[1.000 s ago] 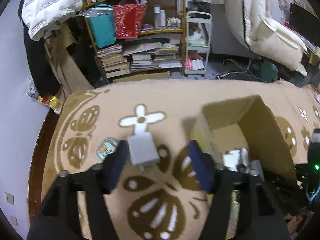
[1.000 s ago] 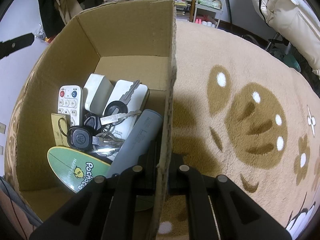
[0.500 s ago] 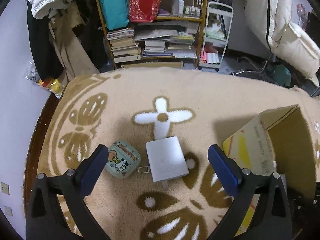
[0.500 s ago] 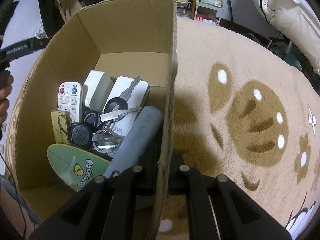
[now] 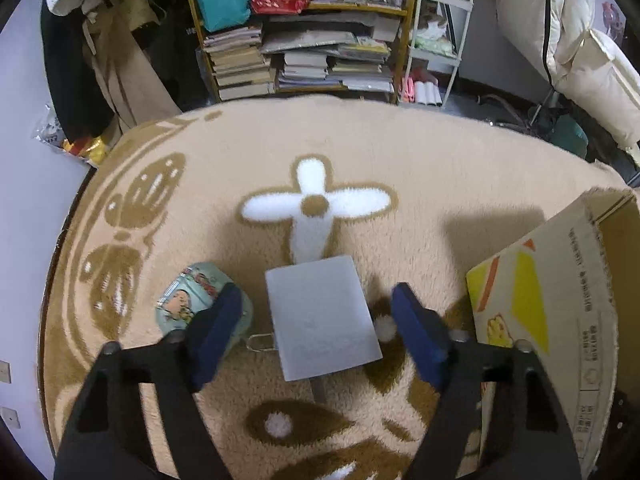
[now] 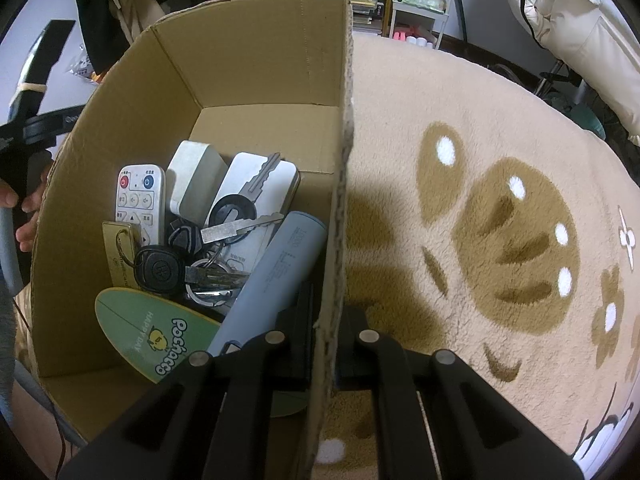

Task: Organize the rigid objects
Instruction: 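Move the left gripper over the white charger block and grasp it, then carry the white charger block with the left gripper into the box, release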

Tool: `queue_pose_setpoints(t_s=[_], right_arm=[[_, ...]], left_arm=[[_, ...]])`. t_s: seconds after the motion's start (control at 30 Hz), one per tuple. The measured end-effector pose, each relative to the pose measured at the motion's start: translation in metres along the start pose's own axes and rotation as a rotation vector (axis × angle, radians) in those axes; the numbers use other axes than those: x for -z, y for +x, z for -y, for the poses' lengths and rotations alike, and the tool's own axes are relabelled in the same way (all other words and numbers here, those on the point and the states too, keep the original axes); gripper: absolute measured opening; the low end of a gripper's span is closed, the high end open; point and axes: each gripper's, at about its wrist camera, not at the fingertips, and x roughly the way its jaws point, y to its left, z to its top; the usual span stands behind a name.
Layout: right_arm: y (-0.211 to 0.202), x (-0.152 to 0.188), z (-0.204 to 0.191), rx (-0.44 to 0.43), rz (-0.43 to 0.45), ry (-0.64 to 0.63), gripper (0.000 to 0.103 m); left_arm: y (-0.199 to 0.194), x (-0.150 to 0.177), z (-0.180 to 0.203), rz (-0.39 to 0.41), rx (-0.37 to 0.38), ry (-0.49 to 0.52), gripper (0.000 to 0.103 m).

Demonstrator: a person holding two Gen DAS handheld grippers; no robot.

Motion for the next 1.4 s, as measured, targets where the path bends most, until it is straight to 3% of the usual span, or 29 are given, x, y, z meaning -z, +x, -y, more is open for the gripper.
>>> queue_pose_setpoints(t_s=[0.2,0.5,0.87,1.2,1.4], right_arm=[[0.002,0.0,0.0,0.0,0.001,-0.001,0.009],[0.002,0.001,0.0,0.001,0.002,0.0,0.009],[0.002,0.002,0.0,0.002,0.001,-0.001,0.009],[0.002,0.002,0.0,0.003,0.001,-0.002,0.009],[0.002,0.002,0.0,0.004,0.001,-0.002,0.009]], left_arm=[[0.017,0.008,0.001,-0.037,-0.004,-0.024,0.054],[0.001,0.019,0.004,-0.005,-0.047,0.013,0.051],[-0.074,0.017,0.011,0.13,-0.058,0.049,0.051],[-0.149,0.016,0.052,0.235,0.024,0.113,0.051],[-0.165,0.026,0.091,0.228,0.097,0.19,0.051]])
